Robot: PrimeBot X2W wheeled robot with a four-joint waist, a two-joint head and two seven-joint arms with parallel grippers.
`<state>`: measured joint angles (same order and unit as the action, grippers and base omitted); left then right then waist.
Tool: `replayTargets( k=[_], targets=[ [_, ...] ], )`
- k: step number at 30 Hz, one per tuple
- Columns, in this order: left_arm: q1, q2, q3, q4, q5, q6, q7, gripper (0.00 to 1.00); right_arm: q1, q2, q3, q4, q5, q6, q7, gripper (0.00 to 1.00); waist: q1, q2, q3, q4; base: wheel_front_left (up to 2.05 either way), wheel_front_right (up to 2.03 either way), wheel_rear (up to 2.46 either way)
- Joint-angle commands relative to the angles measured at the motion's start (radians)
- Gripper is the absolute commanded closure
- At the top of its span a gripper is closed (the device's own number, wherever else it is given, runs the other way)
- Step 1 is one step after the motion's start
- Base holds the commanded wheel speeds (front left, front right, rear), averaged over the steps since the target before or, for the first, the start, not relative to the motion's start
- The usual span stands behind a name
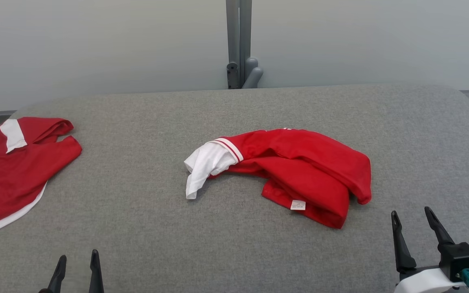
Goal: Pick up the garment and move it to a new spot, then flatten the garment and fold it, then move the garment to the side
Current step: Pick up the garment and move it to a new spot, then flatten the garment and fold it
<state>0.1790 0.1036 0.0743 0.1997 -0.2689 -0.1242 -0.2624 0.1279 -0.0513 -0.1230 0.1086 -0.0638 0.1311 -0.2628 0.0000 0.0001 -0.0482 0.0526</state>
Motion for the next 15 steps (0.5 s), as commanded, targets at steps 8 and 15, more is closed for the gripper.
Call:
replayTargets(
  k=[8,15],
  targets=[
    [-0.010,0.006,-0.018,0.014,-0.003,-0.007,-0.003,0.00,-0.027,0.000,0.012,0.006,0.012,-0.001,-0.003,0.00,0.0000,-0.0001,0.002,-0.004,0.00,0.00,0.00],
    [-0.021,0.013,-0.021,0.012,-0.012,-0.007,-0.003,0.00,-0.028,0.000,0.013,0.007,0.020,-0.001,-0.003,0.00,0.0000,-0.0001,0.006,-0.009,0.00,0.00,0.00]
  ],
)
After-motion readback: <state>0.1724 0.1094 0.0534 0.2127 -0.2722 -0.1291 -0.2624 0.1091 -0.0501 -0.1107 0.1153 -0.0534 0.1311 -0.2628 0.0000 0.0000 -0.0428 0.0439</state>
